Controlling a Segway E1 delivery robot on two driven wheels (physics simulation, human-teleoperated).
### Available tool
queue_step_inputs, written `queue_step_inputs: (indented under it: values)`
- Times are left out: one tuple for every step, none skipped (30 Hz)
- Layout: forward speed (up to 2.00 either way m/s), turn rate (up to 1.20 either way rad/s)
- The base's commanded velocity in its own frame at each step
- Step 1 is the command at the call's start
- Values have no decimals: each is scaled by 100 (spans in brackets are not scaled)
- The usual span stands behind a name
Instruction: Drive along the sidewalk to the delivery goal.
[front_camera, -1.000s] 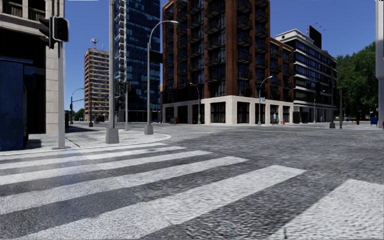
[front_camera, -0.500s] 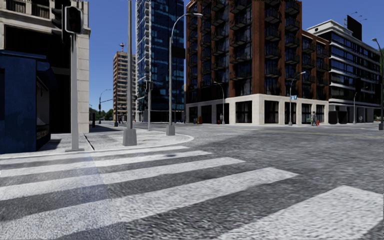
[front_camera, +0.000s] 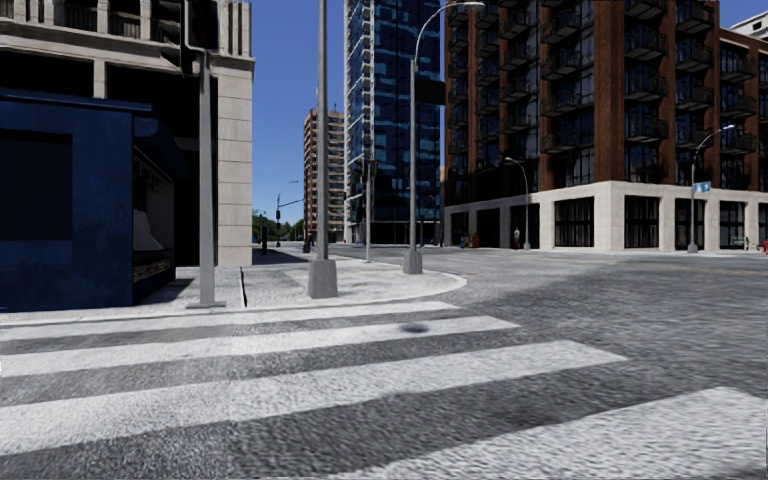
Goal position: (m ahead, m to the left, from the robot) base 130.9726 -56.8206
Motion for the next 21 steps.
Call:
queue_step_inputs:
  values:
    - [169,49]
    - [169,49]
    - [169,49]
    - [169,49]
    - [169,42]
    - [169,31]
    - [169,31]
    - [169,27]
    - [169,25]
    - [169,25]
    - [169,27]
    - [169,27]
    - [169,33]
    - [169,38]
    - [169,38]
    - [169,40]
    - [169,41]
    - [169,41]
    - [169,41]
    - [169,41]
    - [169,41]
